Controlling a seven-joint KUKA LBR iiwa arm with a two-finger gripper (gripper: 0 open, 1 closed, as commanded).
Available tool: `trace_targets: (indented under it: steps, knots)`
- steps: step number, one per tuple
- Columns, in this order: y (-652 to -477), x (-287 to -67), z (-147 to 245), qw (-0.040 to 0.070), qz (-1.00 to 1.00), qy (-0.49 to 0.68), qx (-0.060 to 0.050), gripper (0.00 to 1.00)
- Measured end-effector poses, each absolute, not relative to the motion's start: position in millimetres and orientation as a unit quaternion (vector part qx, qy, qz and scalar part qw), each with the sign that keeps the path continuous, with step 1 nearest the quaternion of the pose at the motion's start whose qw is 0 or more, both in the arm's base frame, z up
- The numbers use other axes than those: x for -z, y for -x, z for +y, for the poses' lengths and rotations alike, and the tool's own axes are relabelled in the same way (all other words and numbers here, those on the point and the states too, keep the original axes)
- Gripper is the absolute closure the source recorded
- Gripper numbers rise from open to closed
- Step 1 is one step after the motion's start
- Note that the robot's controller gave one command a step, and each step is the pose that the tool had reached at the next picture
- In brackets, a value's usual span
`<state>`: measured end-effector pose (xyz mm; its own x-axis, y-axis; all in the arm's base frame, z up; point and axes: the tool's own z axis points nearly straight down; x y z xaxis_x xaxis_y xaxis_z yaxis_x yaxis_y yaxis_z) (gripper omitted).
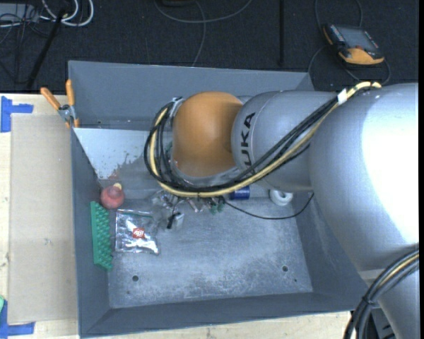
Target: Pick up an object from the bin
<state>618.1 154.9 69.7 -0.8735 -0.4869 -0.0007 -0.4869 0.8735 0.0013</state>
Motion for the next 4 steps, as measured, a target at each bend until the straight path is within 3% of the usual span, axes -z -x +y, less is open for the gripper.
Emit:
trace_targets:
  steps: [1, 2, 3, 4]
  knots:
    - [-603.7, -216, 227, 0.006, 0.966, 0.260, -0.001, 1.00]
    - [-602.8, -211, 224, 0.001, 0.966, 0.258, -0.001, 0.00]
    - [-581.0, -94, 220, -0.004, 0.942, 0.335, 0.000, 0.00]
    - [-574.7, -69, 216, -0.002, 0.916, 0.402, 0.000, 0.00]
